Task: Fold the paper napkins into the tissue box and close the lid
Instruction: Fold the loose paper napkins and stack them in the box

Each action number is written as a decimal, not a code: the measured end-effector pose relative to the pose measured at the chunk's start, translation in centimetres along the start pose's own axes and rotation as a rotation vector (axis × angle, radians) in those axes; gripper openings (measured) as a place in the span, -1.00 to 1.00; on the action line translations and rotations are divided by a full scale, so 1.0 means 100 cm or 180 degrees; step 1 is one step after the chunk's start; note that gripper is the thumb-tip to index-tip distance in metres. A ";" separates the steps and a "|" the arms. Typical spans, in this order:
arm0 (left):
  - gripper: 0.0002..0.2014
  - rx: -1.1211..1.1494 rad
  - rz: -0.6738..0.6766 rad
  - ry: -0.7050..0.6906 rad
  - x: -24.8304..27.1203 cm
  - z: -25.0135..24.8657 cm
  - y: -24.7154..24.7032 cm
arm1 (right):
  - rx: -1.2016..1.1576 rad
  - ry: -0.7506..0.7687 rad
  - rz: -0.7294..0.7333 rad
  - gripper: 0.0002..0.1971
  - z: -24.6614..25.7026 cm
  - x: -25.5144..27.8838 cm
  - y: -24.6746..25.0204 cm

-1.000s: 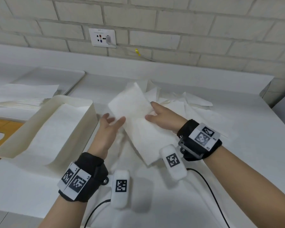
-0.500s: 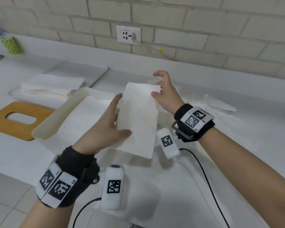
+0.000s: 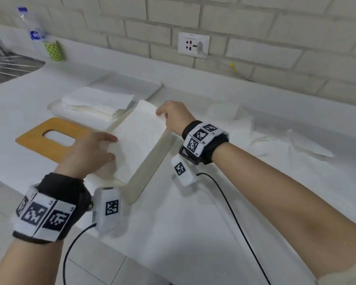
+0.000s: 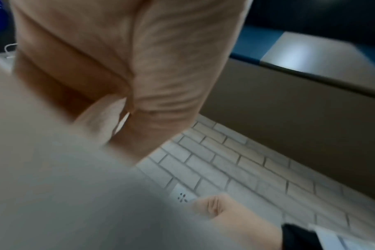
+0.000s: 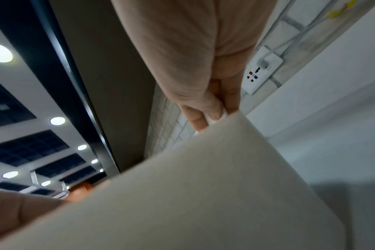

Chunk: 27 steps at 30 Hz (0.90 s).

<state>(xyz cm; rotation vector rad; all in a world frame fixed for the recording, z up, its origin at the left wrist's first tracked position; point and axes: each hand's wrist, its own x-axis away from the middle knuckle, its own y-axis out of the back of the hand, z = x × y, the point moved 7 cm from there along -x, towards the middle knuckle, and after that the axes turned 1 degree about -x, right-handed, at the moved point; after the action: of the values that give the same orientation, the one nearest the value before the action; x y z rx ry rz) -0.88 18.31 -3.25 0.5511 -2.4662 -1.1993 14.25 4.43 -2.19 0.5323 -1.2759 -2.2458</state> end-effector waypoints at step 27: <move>-0.49 -0.2808 0.1314 -0.1087 0.012 -0.030 -0.058 | 0.1723 0.0394 0.1994 -0.41 0.034 0.005 -0.059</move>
<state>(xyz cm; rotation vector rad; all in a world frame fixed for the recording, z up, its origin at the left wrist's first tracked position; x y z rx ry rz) 0.56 12.38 -5.99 -0.4083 -1.8265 -2.0759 10.65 8.99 -5.75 0.3729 -1.6999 -1.3386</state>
